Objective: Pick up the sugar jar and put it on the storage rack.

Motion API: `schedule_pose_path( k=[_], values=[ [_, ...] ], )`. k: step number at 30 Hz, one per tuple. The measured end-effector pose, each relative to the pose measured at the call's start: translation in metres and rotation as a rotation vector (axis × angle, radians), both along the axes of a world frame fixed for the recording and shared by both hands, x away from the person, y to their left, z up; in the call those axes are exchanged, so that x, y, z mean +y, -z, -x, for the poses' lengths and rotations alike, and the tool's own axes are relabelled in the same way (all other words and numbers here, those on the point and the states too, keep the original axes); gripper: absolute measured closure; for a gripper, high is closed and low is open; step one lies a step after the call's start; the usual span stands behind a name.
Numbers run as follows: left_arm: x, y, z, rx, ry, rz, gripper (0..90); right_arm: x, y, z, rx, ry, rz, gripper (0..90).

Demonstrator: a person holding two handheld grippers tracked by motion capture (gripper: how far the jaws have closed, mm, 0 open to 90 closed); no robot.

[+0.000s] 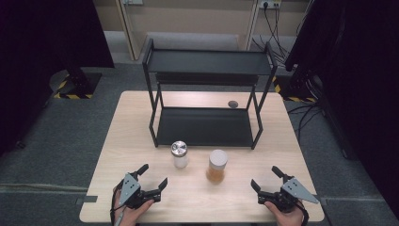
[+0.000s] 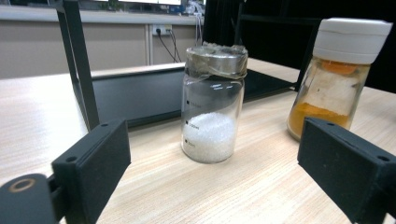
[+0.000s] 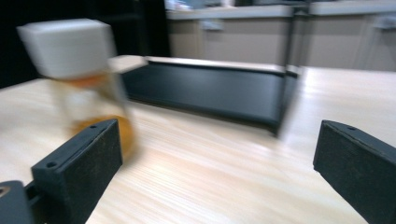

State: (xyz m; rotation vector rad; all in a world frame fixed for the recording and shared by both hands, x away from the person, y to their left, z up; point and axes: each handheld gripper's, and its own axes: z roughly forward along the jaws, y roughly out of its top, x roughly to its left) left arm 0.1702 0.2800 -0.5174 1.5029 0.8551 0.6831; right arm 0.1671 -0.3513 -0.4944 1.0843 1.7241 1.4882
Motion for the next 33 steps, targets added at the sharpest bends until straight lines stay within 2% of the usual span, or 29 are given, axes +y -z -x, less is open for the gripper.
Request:
schedule_pose_path(
  k=[6,12,14,18,22,25,33],
  values=[
    [-0.003,0.003,0.0,-0.014,0.0,0.007,10.0,0.004,0.004,0.005,-0.011,0.055,0.024,2.4],
    [-0.003,0.002,-0.003,-0.024,-0.004,0.019,10.0,0.004,0.005,0.006,-0.017,0.059,0.024,2.4],
    [-0.007,0.0,-0.008,-0.039,-0.005,0.018,10.1,0.004,0.005,0.006,-0.018,0.061,0.021,2.4],
    [-0.013,-0.005,-0.018,-0.048,0.009,0.002,10.4,0.005,0.005,0.007,-0.024,0.061,0.033,2.7],
    [-0.019,-0.007,-0.025,-0.052,0.019,-0.003,10.9,0.005,0.005,0.007,-0.022,0.06,0.027,2.7],
    [-0.026,-0.01,-0.033,-0.062,0.025,-0.023,12.6,0.004,0.005,0.006,-0.02,0.059,0.023,2.7],
    [-0.04,-0.014,-0.048,-0.057,0.014,-0.035,13.2,0.003,0.005,0.005,-0.017,0.05,0.024,2.7]
  ],
)
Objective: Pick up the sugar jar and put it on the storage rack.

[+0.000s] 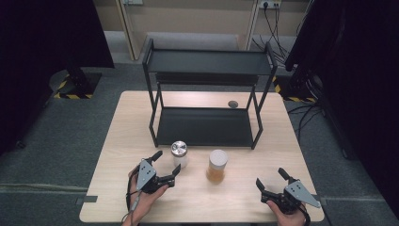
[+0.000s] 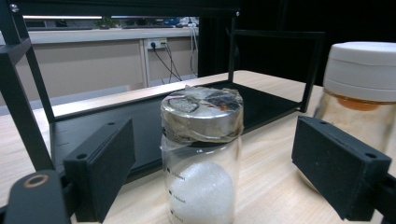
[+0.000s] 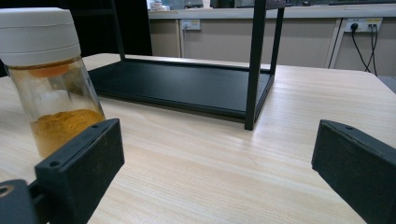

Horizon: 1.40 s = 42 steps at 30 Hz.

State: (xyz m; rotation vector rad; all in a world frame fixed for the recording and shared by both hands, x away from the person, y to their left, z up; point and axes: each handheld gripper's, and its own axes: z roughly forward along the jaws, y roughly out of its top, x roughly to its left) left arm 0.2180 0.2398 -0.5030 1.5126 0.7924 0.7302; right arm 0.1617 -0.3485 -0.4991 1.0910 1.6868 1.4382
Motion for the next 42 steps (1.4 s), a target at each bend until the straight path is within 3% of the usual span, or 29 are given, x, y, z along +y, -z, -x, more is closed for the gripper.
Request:
schedule_pose_path(
  k=[12,28,42],
  values=[
    [-0.011,-0.004,-0.008,0.025,-0.057,0.015,13.5,0.001,0.0,0.0,0.0,0.0,0.003,2.6],
    [-0.024,-0.007,-0.027,0.037,-0.034,-0.008,14.4,0.001,0.0,0.0,-0.001,-0.001,0.004,2.6],
    [-0.029,-0.004,-0.034,0.018,-0.027,-0.029,24.6,0.001,0.0,0.0,0.0,-0.002,0.004,2.6]
  ],
)
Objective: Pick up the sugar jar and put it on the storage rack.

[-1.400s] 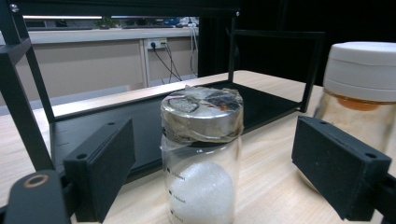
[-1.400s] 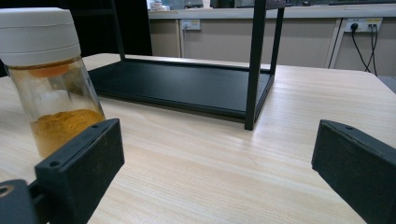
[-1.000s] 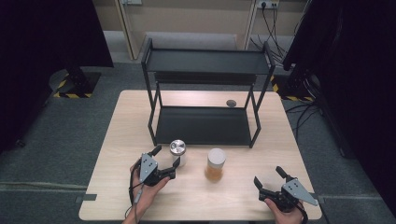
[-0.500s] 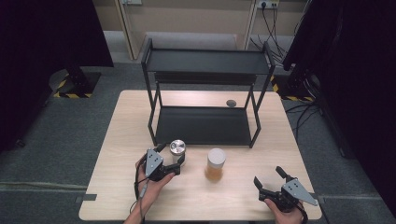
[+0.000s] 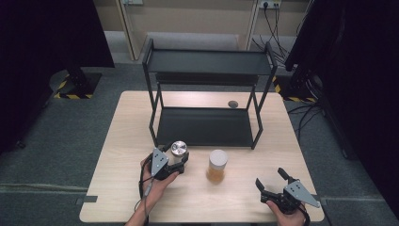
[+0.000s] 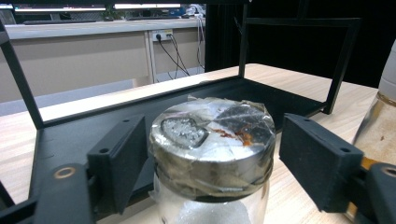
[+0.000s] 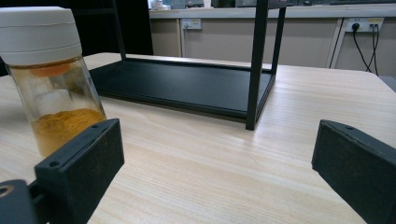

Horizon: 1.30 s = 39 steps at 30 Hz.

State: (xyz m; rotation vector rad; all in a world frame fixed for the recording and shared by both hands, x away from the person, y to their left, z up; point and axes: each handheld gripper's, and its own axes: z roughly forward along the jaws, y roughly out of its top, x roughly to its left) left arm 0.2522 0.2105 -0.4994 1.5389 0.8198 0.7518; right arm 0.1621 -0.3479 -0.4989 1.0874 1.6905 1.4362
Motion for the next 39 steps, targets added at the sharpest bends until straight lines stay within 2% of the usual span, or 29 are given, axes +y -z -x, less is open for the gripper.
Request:
schedule_pose_path(
  k=[4,7,9,18,25,32,39],
  values=[
    [-0.002,0.0,0.0,-0.007,-0.008,-0.002,29.5,0.0,0.0,0.0,0.0,0.001,-0.003,2.6],
    [-0.003,0.0,-0.001,-0.008,-0.01,-0.019,32.6,0.0,0.0,0.0,0.0,0.0,-0.002,2.6],
    [-0.003,0.001,-0.001,-0.007,-0.01,-0.013,33.9,0.0,0.0,0.0,-0.001,0.0,-0.003,2.6],
    [-0.001,-0.001,-0.001,0.005,-0.008,0.003,34.8,-0.001,0.001,0.0,-0.002,0.002,-0.007,2.6],
    [0.001,-0.004,0.008,-0.012,-0.007,0.01,34.8,-0.001,0.001,0.0,0.0,0.002,-0.009,2.6],
    [0.006,-0.019,0.02,-0.046,-0.022,0.026,34.9,-0.001,0.001,0.0,-0.001,0.002,-0.012,2.5],
    [0.014,-0.037,0.025,-0.064,-0.034,0.037,34.9,-0.001,0.002,0.001,-0.004,0.003,-0.017,2.5]
  ],
)
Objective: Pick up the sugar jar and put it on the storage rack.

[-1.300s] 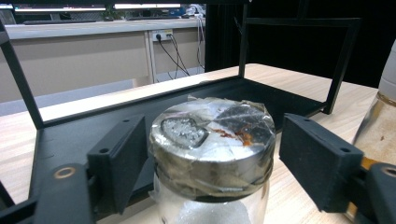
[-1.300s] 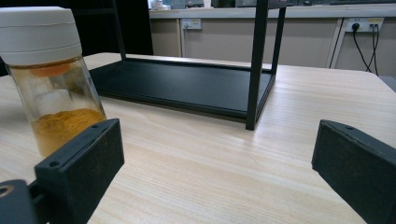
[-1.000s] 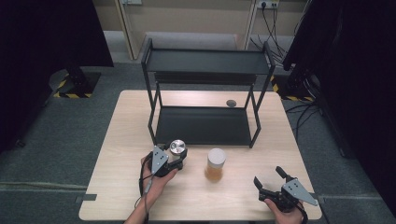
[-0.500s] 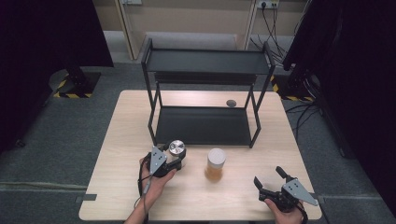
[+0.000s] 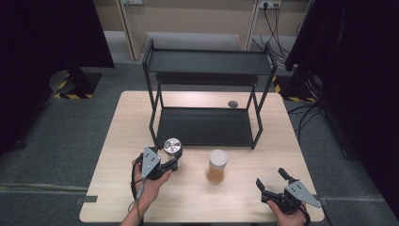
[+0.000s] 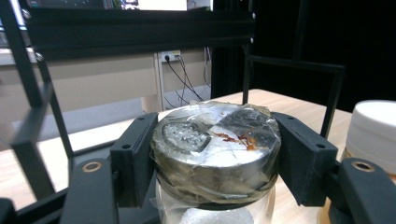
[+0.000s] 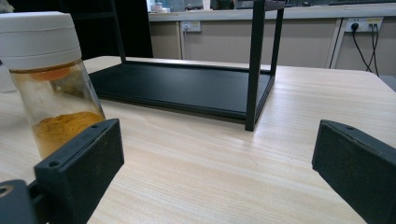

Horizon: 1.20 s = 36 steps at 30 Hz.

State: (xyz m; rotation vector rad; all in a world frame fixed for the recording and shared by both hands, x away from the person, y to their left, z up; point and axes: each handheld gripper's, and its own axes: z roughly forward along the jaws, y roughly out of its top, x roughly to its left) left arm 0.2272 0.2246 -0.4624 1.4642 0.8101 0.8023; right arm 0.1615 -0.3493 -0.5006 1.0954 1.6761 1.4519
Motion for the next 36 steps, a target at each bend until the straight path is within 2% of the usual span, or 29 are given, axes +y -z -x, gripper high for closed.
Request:
schedule_pose_path(
  k=[8,13,21,26,36],
  values=[
    [0.006,-0.013,0.0,-0.008,-0.016,0.004,34.9,0.0,0.0,0.0,0.001,0.001,0.0,2.5],
    [0.007,-0.021,0.0,-0.028,-0.024,0.014,34.9,0.001,0.0,0.0,0.002,0.002,0.002,2.5],
    [0.005,-0.04,0.002,-0.084,-0.035,0.029,35.0,0.0,0.0,0.0,0.001,0.002,0.0,2.5],
    [0.004,-0.05,0.002,-0.099,-0.035,0.053,34.9,0.001,-0.001,0.0,0.003,0.002,0.003,2.5],
    [0.002,-0.067,0.001,-0.122,-0.037,0.055,35.0,0.001,-0.001,0.0,0.003,0.004,0.004,2.5]
  ],
)
